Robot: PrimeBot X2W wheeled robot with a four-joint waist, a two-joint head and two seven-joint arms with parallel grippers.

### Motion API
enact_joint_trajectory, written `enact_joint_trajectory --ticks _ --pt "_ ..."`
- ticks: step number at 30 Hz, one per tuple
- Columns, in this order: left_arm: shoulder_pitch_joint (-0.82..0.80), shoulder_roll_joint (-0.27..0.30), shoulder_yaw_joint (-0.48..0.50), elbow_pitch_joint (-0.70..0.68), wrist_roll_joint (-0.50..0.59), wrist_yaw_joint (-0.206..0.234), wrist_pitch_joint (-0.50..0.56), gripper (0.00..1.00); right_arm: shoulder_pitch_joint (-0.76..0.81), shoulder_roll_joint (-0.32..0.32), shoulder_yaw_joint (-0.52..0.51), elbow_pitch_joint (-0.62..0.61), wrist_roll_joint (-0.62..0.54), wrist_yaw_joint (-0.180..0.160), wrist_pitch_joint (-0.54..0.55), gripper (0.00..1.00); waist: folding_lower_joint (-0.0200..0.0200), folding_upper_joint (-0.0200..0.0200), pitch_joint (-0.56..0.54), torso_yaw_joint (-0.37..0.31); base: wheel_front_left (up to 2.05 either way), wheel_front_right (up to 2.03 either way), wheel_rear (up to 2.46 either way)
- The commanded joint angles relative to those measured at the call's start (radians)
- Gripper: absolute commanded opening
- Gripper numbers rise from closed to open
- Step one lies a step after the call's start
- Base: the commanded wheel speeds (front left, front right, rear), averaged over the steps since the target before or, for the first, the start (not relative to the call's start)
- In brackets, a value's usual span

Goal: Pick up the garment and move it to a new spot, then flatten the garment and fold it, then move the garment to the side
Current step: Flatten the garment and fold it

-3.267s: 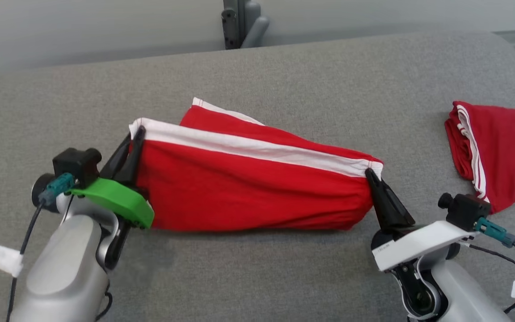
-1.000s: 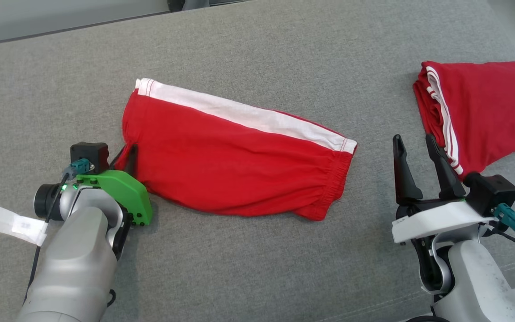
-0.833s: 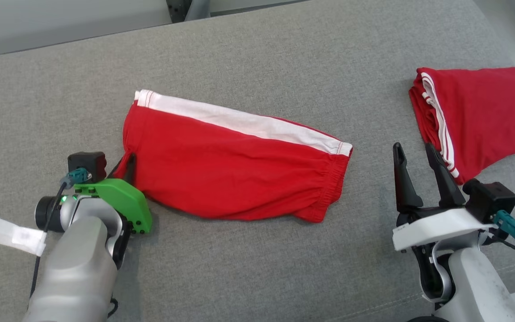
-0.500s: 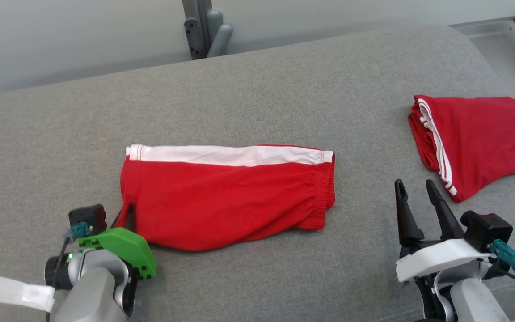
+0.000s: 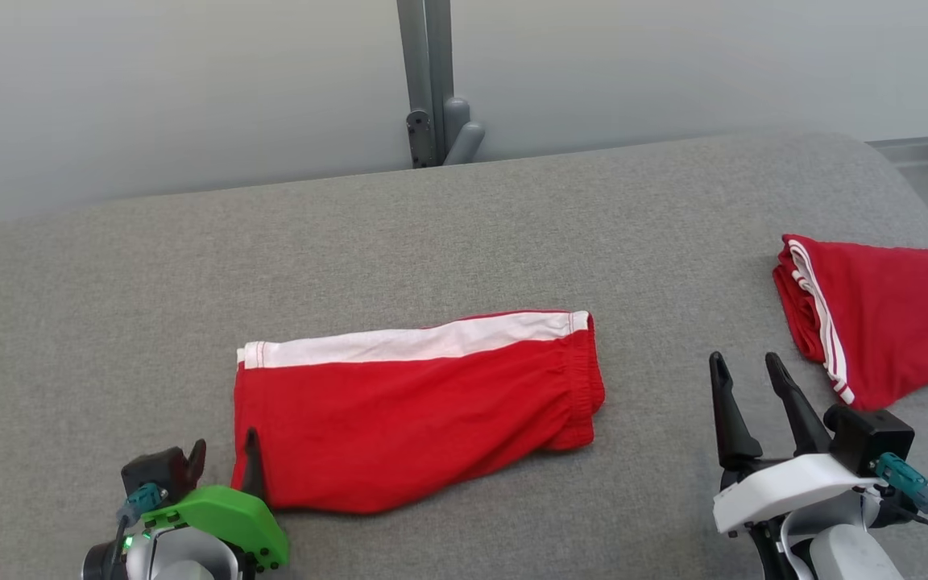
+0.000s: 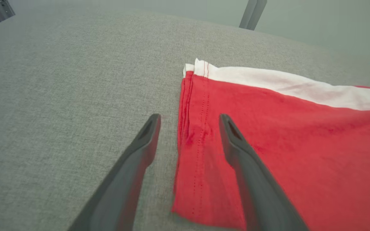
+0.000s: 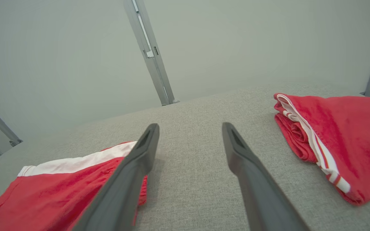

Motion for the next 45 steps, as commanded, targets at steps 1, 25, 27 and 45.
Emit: enact_joint_trajectory --ticks 1,25,27,45 --pt "0.020 0.000 0.011 -0.020 0.017 0.008 0.001 1.00 0.013 -0.003 0.002 -0.003 -0.009 0.000 -0.003 1.00 0.0000 0.0000 -0.011 0.019 0.00 0.00 0.00" --pt "0.221 -0.039 0.150 -0.401 0.226 -0.065 0.001 1.00 -0.136 -0.004 -0.034 0.295 -0.025 0.000 -0.002 1.00 0.0000 0.0000 0.060 0.320 0.00 0.00 0.00" --pt "0.221 -0.040 0.145 -0.405 0.221 -0.066 0.001 1.00 -0.144 -0.004 -0.044 0.320 -0.024 0.000 -0.003 1.00 0.0000 0.0000 0.065 0.328 0.00 0.00 0.00" --pt "0.201 -0.040 0.110 -0.414 0.191 -0.056 0.001 1.00 -0.217 0.009 0.110 0.606 0.144 0.003 0.007 0.89 0.0000 0.0000 0.105 0.393 0.00 0.00 0.00"
